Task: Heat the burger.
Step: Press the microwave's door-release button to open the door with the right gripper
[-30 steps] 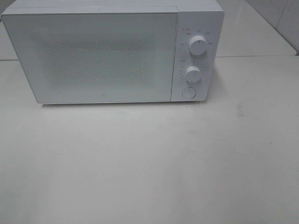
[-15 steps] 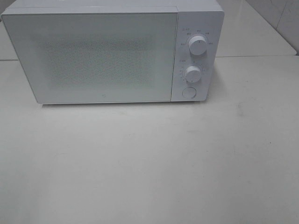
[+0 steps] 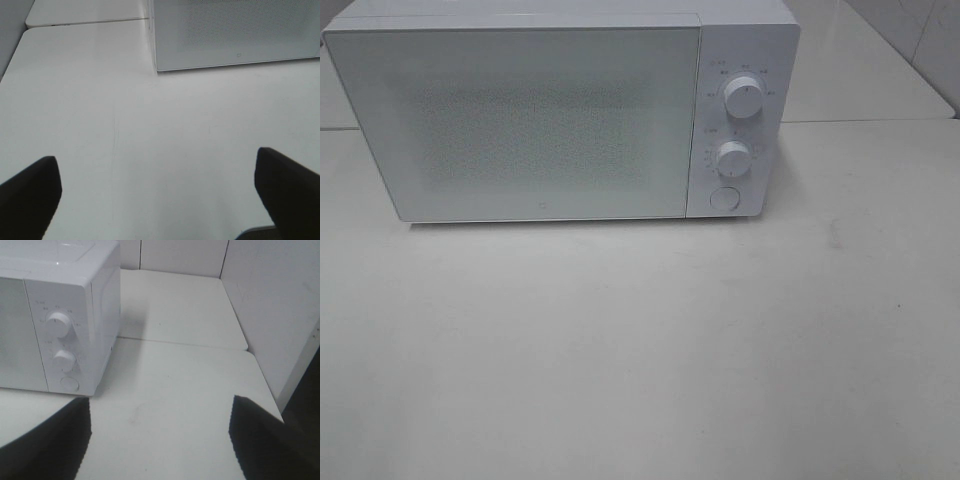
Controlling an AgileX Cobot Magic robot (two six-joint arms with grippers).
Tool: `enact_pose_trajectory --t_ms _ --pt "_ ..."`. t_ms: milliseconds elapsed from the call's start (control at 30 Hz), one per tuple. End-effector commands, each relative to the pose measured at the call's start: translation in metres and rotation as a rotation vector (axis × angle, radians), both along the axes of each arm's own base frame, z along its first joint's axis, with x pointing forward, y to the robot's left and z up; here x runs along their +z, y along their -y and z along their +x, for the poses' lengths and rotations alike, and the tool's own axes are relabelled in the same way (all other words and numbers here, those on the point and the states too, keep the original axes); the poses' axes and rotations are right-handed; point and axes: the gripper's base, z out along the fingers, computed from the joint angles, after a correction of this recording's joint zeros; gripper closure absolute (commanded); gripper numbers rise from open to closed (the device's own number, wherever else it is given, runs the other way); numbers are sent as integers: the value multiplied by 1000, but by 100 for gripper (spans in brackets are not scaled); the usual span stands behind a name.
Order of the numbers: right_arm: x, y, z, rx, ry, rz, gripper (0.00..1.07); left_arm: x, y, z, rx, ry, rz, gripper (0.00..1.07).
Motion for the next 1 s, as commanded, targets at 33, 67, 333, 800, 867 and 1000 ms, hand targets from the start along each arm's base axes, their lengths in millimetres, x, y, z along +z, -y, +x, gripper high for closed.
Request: enact_pose_trajectory --t_ms 33,67,333,800,867,1000 --pt "9 -3 15 15 59 -19 31 1 0 -2 5 32 -9 9" --pt "10 -4 24 22 60 -20 31 1 0 -2 5 32 -9 9" --pt "7 -10 57 40 36 1 32 1 0 -2 5 32 -9 9" --pt "-14 -22 113 85 57 53 32 1 0 -2 5 32 -9 9" --pt "-21 -24 117 100 87 65 32 1 0 -2 5 32 -9 9" --pt "-39 -27 121 133 146 83 32 1 0 -2 5 32 -9 9"
